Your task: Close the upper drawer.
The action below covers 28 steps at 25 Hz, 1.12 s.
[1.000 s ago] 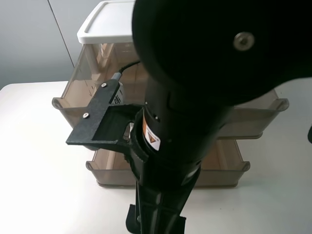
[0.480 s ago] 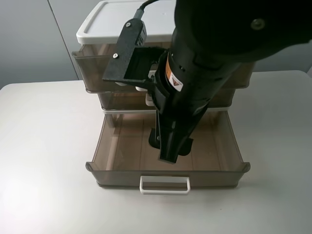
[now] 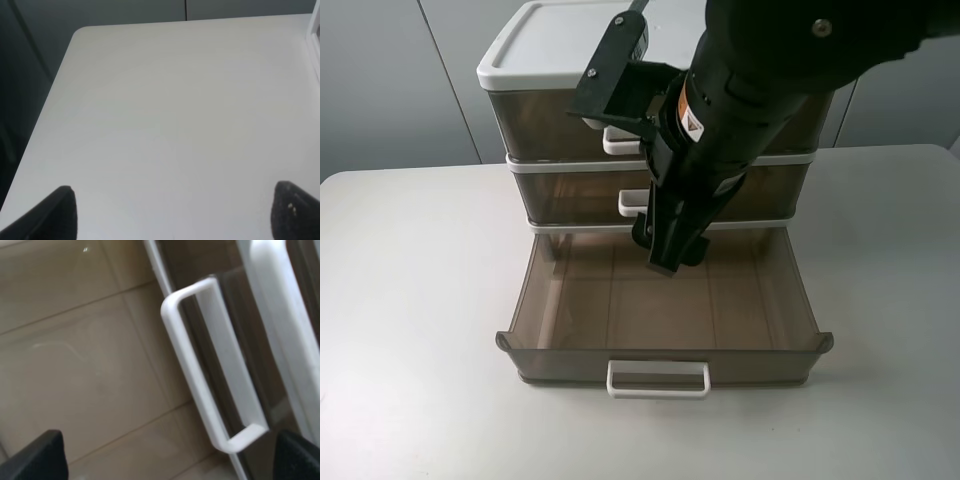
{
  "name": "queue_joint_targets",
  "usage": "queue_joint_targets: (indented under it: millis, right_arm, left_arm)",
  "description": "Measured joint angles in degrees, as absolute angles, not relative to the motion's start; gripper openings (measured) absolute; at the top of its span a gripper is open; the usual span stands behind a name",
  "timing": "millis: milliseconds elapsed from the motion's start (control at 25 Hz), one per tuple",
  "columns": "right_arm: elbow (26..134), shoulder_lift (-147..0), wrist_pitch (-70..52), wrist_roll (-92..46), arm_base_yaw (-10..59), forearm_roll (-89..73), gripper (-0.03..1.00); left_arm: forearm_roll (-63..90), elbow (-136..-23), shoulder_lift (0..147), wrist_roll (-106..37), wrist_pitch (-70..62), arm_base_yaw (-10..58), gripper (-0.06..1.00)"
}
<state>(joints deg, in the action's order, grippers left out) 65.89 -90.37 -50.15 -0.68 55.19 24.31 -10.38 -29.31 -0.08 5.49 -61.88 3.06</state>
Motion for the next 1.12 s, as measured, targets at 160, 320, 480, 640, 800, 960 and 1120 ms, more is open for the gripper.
queue_joint_targets:
  millis: [160, 320, 480, 640, 800, 960, 1120]
  right_arm:
    - [65.8, -90.4, -49.9, 0.0, 55.0, 24.3, 0.63]
    - [67.0, -90.1, -53.2, -2.7, 54.7, 17.7, 0.63]
    - [69.5, -86.7, -63.0, -3.7, 55.8, 5.7, 0.63]
    - [69.9, -80.1, -68.9, -1.7, 52.6, 2.5, 0.63]
    - [69.9, -73.0, -69.3, -0.4, 39.3, 2.7, 0.63]
    - [69.9, -65.9, -69.4, -0.4, 21.9, 3.6, 0.63]
    - [67.8, -58.5, -69.4, -1.1, 6.3, 3.8, 0.63]
  left_arm:
    - [-10.4, -29.3, -0.1, 5.5, -61.9, 3.1, 0.74]
    - [-10.4, -29.3, -0.1, 5.5, -61.9, 3.1, 0.74]
    - [-10.4, -29.3, -0.1, 5.5, -61.9, 3.1, 0.74]
    - [-10.4, -29.3, -0.1, 5.5, -61.9, 3.1, 0.74]
    - [-10.4, -29.3, -0.1, 5.5, -61.9, 3.1, 0.74]
    - [-10.4, -29.3, -0.1, 5.5, -61.9, 3.1, 0.74]
    - [-10.4, -29.3, -0.1, 5.5, -61.9, 3.1, 0.74]
